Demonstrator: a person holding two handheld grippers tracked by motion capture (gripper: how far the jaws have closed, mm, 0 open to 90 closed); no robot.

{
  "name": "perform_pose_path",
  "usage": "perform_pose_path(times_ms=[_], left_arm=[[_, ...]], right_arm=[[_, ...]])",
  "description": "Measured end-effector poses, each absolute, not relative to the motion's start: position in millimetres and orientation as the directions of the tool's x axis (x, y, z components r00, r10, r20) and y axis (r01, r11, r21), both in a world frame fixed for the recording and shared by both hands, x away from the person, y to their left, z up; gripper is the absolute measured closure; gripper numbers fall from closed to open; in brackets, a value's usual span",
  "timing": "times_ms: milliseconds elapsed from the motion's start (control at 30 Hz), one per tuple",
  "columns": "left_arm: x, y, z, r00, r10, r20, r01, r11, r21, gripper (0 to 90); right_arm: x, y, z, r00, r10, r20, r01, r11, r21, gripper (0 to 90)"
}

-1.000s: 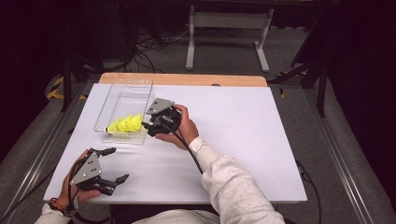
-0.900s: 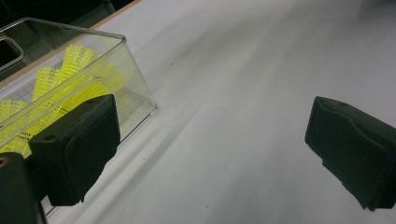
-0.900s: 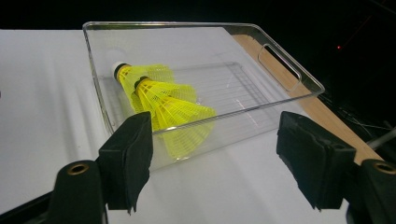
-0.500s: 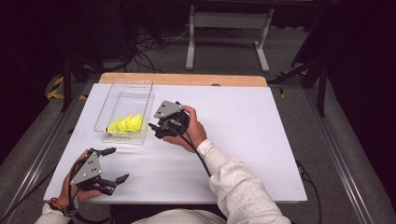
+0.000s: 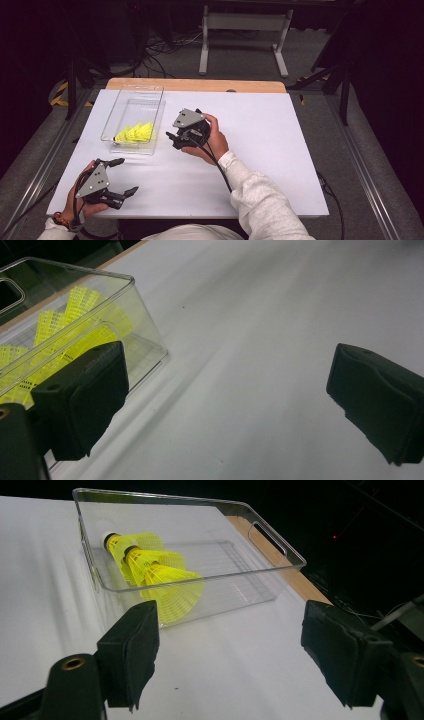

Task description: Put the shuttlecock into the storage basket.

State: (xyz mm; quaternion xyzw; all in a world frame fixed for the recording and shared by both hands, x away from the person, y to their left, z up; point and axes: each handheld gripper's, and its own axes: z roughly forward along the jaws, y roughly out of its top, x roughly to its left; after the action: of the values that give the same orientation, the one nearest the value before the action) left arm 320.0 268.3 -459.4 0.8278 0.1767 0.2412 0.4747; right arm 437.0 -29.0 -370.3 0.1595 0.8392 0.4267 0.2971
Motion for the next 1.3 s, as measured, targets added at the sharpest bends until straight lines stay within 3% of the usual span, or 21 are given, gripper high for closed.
perform_pose_path(times_ms=[1300], left_arm=[[321, 267, -460, 0.819, 0.523, 0.234, 0.064, -0.490, 0.870, 4.4]], right_arm=[[423, -74, -371, -0.717, 0.581, -0.386, 0.024, 0.574, 0.819, 17.2]])
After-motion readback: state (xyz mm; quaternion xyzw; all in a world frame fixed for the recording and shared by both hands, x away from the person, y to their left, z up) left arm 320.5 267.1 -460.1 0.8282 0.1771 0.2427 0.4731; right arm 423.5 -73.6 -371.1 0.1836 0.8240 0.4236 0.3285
